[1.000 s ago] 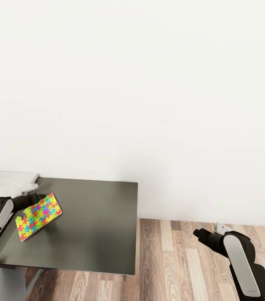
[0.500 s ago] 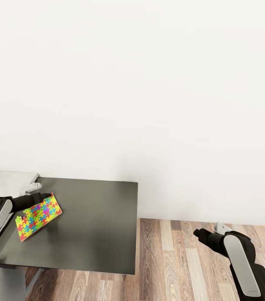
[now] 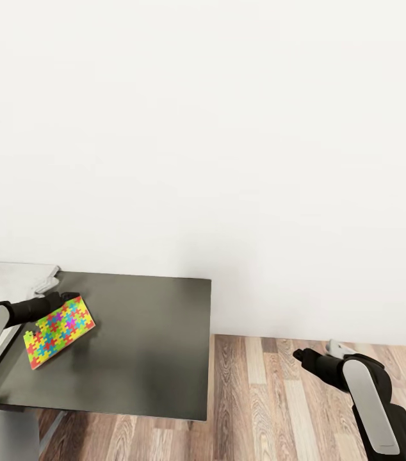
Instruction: Put all the toys in the child's room - the three board games (two on the bed and one on the table), the two jigsaw puzzles on the table, and the tennis ball on the table - inside the toy box on the table in the child's room.
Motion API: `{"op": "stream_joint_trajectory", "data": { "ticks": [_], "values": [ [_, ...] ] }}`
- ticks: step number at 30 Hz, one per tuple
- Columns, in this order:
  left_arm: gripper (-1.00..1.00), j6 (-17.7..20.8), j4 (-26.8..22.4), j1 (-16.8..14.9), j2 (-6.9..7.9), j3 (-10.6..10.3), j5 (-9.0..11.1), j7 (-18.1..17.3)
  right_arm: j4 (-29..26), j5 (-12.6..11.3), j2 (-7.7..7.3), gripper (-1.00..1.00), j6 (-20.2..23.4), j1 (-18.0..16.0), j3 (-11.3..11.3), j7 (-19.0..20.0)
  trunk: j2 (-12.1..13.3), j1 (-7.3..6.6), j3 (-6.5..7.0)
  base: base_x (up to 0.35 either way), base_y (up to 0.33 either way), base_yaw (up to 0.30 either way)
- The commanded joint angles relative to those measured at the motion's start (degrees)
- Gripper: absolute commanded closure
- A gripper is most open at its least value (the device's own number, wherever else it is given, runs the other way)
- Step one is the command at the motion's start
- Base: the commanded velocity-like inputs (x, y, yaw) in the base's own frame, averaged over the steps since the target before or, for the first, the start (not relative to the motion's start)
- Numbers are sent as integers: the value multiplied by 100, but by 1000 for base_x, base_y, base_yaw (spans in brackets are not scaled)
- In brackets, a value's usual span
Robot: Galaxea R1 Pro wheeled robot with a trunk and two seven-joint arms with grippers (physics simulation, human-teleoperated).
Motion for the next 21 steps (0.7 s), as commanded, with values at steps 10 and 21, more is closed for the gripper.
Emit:
{"op": "stream_joint_trajectory", "data": {
  "ticks": [10, 21],
  "values": [
    [-100, 63, -1, -4, -2, 53, -4, 52, -6, -54, -10, -100, 16, -3, 0, 19, -6, 2, -7, 0, 0, 0],
    [-100, 25, -1, -4, -7, 58, 7, 799, -6, -53, -10, -100, 15, -2, 0, 23, -6, 2, -7, 0, 0, 0]
  ]
}}
